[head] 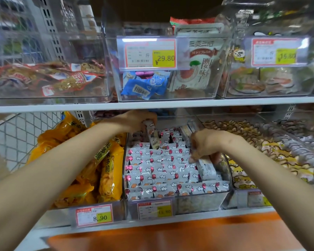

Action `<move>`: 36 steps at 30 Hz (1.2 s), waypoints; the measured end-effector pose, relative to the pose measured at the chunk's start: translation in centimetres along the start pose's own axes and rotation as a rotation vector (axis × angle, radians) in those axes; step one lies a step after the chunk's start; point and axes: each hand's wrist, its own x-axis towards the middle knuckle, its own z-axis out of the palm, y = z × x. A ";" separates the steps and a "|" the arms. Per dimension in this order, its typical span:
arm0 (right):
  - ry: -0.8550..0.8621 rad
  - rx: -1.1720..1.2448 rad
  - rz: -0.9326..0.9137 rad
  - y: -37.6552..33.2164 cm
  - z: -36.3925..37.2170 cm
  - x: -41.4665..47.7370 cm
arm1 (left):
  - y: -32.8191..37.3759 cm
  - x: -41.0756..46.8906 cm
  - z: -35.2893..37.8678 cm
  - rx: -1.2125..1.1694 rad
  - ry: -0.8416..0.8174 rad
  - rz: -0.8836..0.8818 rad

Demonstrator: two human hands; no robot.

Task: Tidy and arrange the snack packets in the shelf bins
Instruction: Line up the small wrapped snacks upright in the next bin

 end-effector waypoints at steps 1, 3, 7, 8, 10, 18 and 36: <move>0.003 0.043 -0.002 0.1 0.1 0.1 | 0.1 0.2 0.1 0.022 -0.034 0.005; 0.012 0.125 -0.023 0.3 -0.1 0.2 | 0.4 0.6 0.8 0.044 -0.141 0.001; 0.052 0.223 -0.086 1.2 -0.8 0.4 | 0.2 1.1 3.0 0.034 -0.426 -0.046; 0.059 0.243 -0.109 1.4 -0.9 0.5 | 0.2 1.1 3.4 0.026 -0.420 -0.043; 0.073 0.340 -0.163 1.8 -1.0 0.8 | 0.3 1.3 4.2 0.031 -0.330 -0.019; -0.059 1.022 -0.288 2.6 -0.8 2.3 | 0.1 1.8 4.6 0.084 -0.262 -0.060; 0.291 1.105 -0.400 1.6 -0.2 4.5 | -0.9 0.7 2.9 -0.104 -0.068 -0.123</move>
